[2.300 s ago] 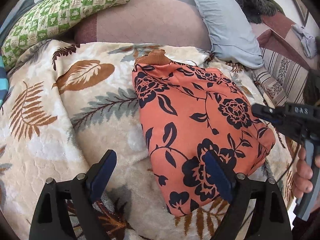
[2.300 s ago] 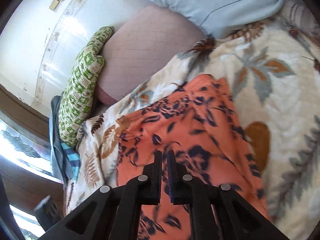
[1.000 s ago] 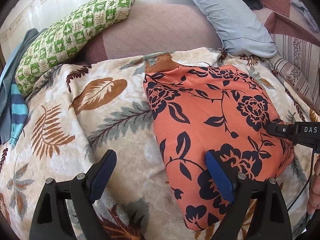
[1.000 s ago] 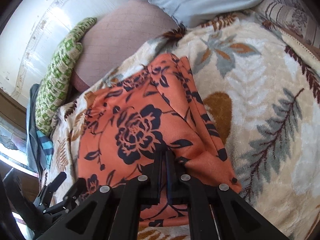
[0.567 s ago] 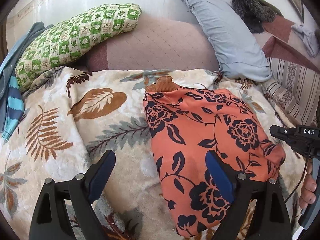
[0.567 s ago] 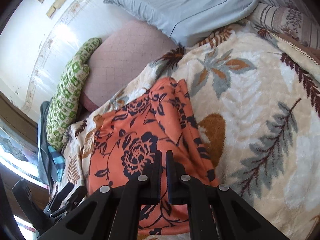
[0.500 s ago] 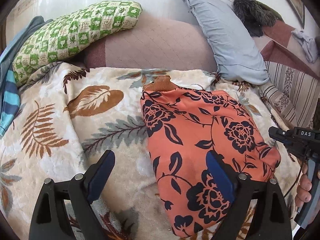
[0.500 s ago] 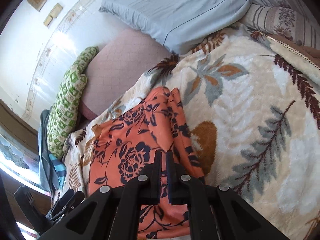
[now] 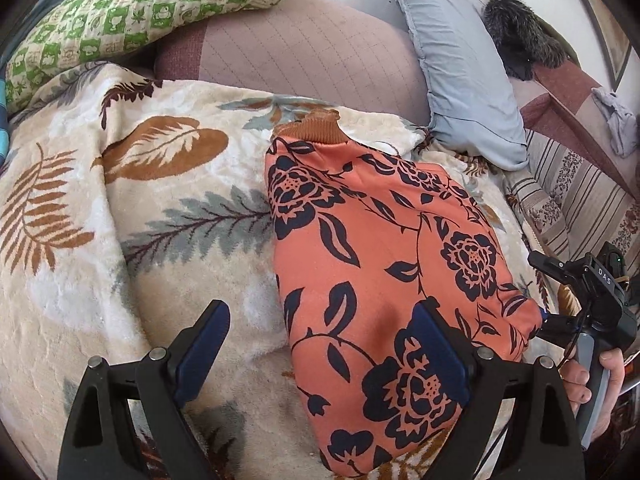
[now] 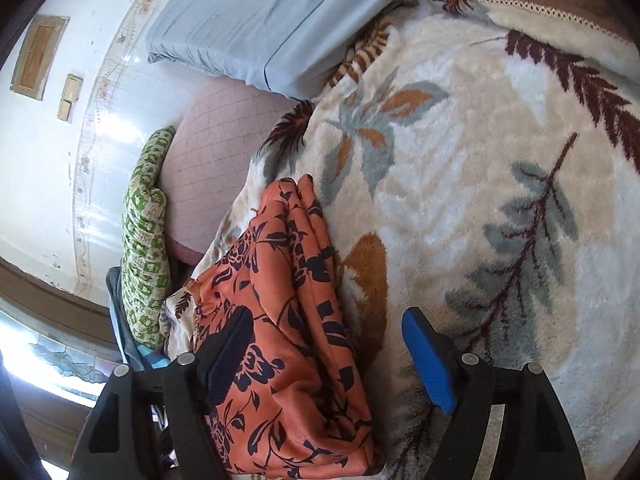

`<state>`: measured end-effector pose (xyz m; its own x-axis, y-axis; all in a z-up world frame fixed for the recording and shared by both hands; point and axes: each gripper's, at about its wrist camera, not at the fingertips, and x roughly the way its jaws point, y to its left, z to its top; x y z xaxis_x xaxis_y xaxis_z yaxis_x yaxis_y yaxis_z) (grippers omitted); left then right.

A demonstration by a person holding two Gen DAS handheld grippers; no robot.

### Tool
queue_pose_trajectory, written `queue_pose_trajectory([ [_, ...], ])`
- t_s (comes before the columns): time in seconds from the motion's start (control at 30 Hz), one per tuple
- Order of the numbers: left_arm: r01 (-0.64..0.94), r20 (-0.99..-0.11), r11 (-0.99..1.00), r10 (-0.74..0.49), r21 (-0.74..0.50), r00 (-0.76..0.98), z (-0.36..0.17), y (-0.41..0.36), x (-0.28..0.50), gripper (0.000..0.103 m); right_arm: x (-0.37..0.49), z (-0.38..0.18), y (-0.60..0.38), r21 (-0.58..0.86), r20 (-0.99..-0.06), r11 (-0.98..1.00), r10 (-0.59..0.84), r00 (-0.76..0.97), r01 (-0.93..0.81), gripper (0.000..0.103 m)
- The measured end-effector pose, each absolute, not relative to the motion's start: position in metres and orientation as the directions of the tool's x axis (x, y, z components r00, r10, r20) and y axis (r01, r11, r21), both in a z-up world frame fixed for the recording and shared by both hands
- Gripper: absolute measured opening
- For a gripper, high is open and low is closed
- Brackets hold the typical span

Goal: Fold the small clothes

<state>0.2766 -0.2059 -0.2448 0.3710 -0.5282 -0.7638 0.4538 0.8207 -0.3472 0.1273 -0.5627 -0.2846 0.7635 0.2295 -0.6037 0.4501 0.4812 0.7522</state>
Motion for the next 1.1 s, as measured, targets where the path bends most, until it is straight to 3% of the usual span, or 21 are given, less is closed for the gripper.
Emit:
queue_pose_trajectory([
  [0.57, 0.408, -0.715, 0.72, -0.67, -0.561, 0.198, -0.264, -0.217, 0.284, 0.093, 0.168, -0.314, -0.527, 0.815, -0.558, 0.468, 0.475, 0.68, 0.342, 0.08],
  [0.63, 0.401, -0.707, 0.712, -0.681, -0.577, 0.19, -0.267, -0.216, 0.288, 0.092, 0.175, -0.31, -0.515, 0.757, -0.617, 0.552, 0.429, 0.66, 0.349, 0.075],
  [0.7, 0.393, -0.699, 0.704, -0.691, -0.592, 0.184, -0.272, -0.215, 0.292, 0.091, 0.178, -0.31, -0.511, 0.737, -0.637, 0.569, 0.404, 0.656, 0.365, 0.063],
  [0.77, 0.371, -0.706, 0.715, -0.683, -0.592, 0.189, -0.277, -0.215, 0.296, 0.076, 0.176, -0.311, -0.512, 0.74, -0.637, 0.558, 0.401, 0.658, 0.376, 0.053],
  [0.83, 0.373, -0.717, 0.728, -0.668, -0.575, 0.198, -0.278, -0.216, 0.297, 0.068, 0.176, -0.309, -0.511, 0.735, -0.64, 0.567, 0.397, 0.658, 0.373, 0.047],
  [0.97, 0.38, -0.707, 0.729, -0.67, -0.569, 0.225, -0.27, -0.214, 0.296, 0.05, 0.176, -0.291, -0.501, 0.709, -0.648, 0.608, 0.363, 0.67, 0.357, 0.041],
  [1.1, 0.412, -0.694, 0.733, -0.666, -0.541, 0.272, -0.255, -0.21, 0.293, 0.044, 0.173, -0.266, -0.488, 0.699, -0.623, 0.647, 0.343, 0.703, 0.305, 0.038],
])
